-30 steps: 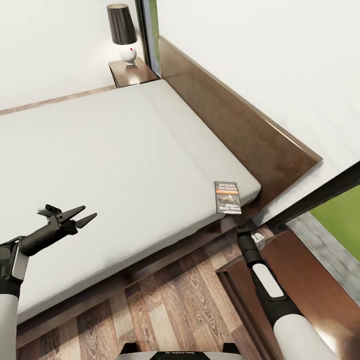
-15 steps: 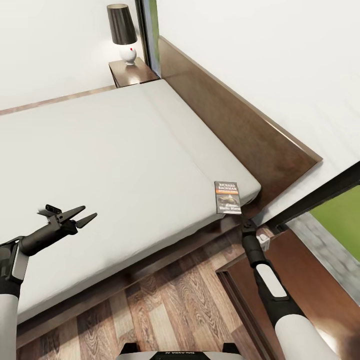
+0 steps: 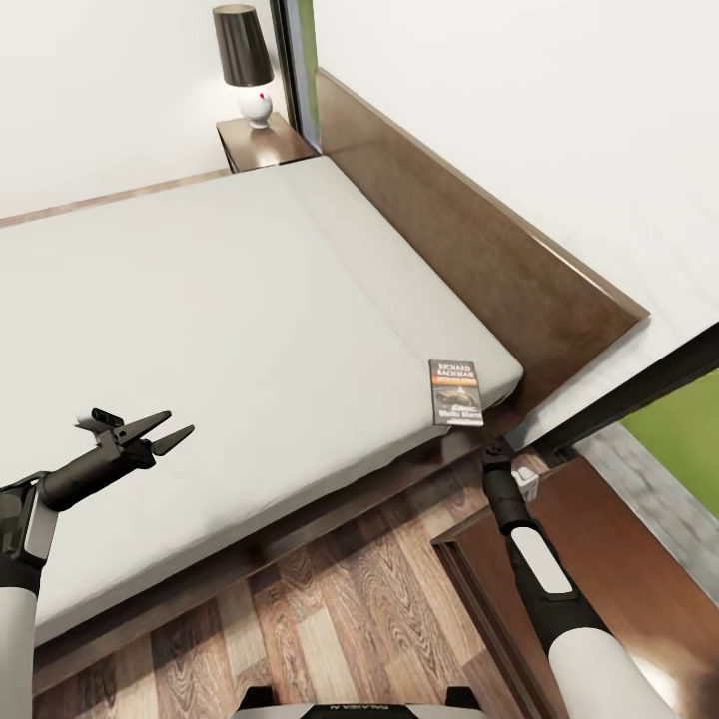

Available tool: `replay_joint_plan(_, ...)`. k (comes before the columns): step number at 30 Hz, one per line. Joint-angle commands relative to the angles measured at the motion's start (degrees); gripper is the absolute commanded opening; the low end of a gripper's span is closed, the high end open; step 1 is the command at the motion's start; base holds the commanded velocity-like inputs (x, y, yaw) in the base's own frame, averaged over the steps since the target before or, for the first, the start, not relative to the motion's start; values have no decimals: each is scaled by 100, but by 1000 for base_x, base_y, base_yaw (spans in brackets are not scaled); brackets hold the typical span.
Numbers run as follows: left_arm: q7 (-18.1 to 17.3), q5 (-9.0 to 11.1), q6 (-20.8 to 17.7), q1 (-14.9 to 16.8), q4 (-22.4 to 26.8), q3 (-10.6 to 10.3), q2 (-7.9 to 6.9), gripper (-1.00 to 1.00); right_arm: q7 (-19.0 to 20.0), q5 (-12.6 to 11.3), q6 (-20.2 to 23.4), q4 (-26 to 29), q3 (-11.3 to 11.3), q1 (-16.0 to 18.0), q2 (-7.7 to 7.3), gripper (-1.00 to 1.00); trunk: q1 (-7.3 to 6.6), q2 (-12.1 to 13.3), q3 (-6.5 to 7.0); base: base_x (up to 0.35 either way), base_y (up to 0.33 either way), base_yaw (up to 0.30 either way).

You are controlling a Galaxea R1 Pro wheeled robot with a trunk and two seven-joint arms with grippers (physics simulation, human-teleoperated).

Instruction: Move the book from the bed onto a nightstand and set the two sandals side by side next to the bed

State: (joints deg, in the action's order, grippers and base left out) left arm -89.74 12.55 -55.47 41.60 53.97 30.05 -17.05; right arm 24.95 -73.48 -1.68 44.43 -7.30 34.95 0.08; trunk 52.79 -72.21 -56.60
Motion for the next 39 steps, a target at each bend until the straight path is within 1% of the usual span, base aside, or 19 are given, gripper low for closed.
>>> replay_joint_plan(1, -26, -7, -60, 2, 0, -1, -1, 100, 27, -52, 0, -5, 1, 3, 1, 100, 23, -43, -21, 0, 0, 0)
replay_joint_plan(11, -26, -4, -61, 3, 0, 4, 0, 100, 27, -52, 0, -5, 6, 3, 8, 100, 23, -43, -21, 3, 0, 0)
replay_joint_plan(17, -26, 1, -61, 0, 0, 11, 0, 100, 27, -52, -1, -5, 9, 3, 10, 100, 23, -43, -21, 161, 0, 0)
replay_joint_plan(26, -26, 2, -61, 4, 0, 10, 0, 100, 27, -44, 1, -5, 10, 3, 1, 100, 23, -43, -21, 20, 0, 0)
replay_joint_plan(32, -26, 2, -61, 0, 0, 11, 66, 100, 27, -43, 1, -5, 18, 3, 0, 100, 23, -43, -21, 0, 0, 0)
replay_joint_plan(36, -26, 2, -61, 1, 0, 17, 69, 100, 27, -43, 1, -5, 18, 3, 1, 100, 23, -43, -21, 17, 0, 0)
replay_joint_plan(39, -26, 2, -61, 3, 0, 18, 70, 100, 27, -43, 1, -4, 18, 3, 1, 100, 23, -43, -21, 195, 0, 0)
